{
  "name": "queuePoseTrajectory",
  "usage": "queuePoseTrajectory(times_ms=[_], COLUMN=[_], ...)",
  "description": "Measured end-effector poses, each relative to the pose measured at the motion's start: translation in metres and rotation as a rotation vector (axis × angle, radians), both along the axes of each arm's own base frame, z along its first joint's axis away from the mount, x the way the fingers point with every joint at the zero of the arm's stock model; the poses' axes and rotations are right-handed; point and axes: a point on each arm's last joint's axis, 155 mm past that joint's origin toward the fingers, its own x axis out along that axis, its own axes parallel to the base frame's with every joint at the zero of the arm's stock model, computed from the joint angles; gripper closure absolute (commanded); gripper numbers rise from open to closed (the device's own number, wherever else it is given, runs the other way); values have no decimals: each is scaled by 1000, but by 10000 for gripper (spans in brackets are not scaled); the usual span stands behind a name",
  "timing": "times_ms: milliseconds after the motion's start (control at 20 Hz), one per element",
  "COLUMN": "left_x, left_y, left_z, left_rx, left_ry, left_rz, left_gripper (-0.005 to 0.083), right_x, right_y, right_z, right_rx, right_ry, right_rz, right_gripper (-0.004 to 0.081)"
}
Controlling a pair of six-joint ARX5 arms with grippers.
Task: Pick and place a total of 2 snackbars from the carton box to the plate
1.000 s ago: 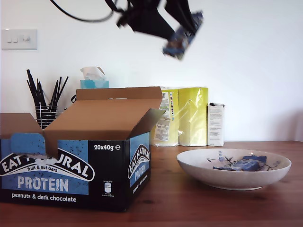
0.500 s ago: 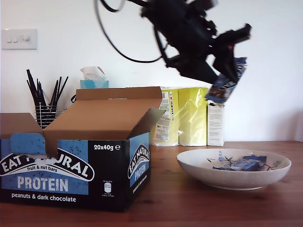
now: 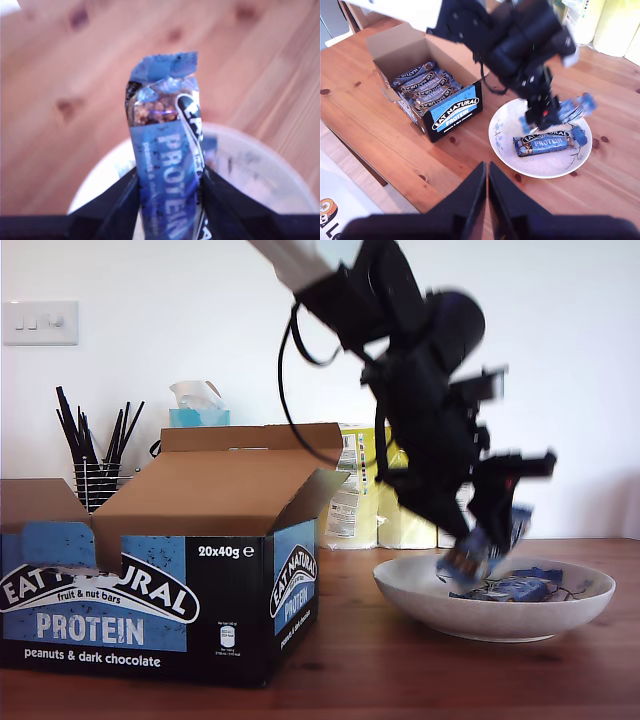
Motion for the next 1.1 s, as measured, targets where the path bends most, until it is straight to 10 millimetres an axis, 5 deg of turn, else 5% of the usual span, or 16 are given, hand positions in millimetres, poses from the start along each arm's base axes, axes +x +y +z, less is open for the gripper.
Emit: queuePoseTrajectory(times_ms=[200, 450, 650, 850, 1100], left_x=[5, 4, -3, -5, -15], left_y=[12, 17, 23, 20, 29], left_z=[-9, -13, -11, 26, 121], left_rx=[54, 76, 111, 93, -18], left_ry=[-7, 3, 31, 39, -39], left_rz=[27, 32, 29, 17, 11], left_gripper=[507, 305, 407, 745, 794], right_x=[0, 0, 0, 1, 4], right_y=[0, 0, 0, 0, -4], right_z=[0, 0, 1, 1, 0], right_rx=[-1, -1, -14, -19, -46], right_ry=[-2, -4, -14, -18, -37], right_rz=[2, 2, 11, 11, -2], right_gripper=[783, 783, 783, 783, 783])
